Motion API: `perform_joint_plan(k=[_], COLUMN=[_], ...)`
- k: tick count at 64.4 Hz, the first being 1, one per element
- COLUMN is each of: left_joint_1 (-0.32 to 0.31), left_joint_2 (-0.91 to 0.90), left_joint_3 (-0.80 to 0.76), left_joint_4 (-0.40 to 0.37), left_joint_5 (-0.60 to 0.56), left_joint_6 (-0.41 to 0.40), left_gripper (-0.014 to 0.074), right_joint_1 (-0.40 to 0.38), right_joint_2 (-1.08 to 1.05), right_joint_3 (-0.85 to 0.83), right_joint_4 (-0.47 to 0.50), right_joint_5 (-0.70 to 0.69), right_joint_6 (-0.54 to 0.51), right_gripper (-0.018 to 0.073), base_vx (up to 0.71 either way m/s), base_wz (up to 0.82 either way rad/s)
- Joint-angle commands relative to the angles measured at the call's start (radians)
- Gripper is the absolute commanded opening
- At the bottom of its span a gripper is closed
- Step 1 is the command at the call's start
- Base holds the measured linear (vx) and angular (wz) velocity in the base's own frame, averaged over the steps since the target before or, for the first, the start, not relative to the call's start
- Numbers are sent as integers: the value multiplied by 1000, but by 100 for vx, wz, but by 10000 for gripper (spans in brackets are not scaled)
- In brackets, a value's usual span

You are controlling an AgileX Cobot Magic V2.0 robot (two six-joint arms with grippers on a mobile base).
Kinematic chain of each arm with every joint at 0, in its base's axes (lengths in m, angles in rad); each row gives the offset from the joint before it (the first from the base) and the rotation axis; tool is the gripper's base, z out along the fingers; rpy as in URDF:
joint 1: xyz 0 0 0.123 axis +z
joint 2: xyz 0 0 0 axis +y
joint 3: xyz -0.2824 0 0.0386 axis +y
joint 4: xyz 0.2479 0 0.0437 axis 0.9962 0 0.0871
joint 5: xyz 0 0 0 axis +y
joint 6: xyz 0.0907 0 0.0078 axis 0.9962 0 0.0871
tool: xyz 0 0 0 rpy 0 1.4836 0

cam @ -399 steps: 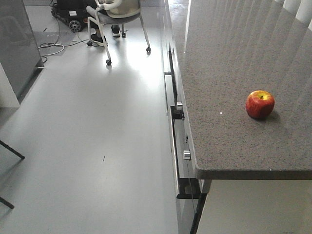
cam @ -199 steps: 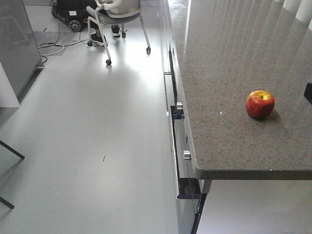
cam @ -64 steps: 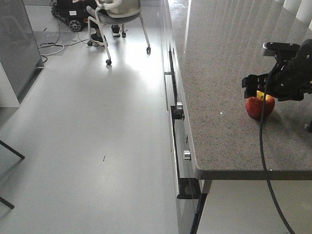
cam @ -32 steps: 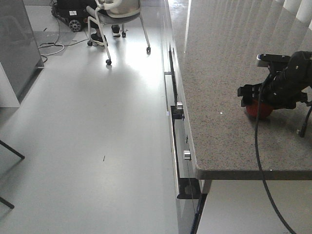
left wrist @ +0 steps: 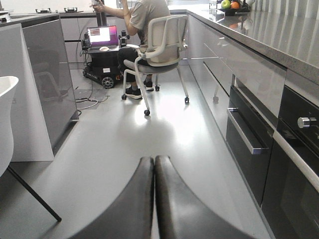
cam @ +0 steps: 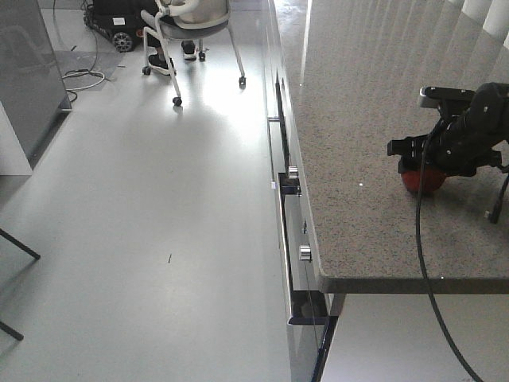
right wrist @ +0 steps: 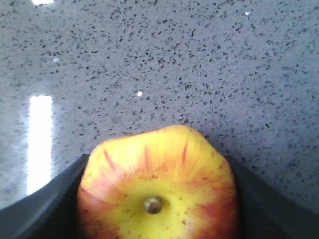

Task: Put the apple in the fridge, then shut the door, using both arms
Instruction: 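Lift the apple off the counter with the right gripper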

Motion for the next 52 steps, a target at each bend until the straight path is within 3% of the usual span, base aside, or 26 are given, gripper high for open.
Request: perform_joint_plan(k=[1,29,52], left_joint_1=[-4,-4,-4], left_joint_2=[-14,-14,-14], left_joint_3=[-16,-16,-16], left_joint_4=[1,1,1], left_joint_5=[-68,-68,-68], left_joint_6=[-6,-6,-6], left_gripper=[-6,-6,-6], right_joint_1=[-5,-5,-5], right_joint_2=[-132,-567,-707], right_joint_3=[-34,-34,-34], right_joint_4=[39,394,415], right_joint_5=[-62,32,41], right_joint_6=[-28,-280,-286], right_gripper=[185,158,159], base_vx=[0,0,0], base_wz=[0,0,0])
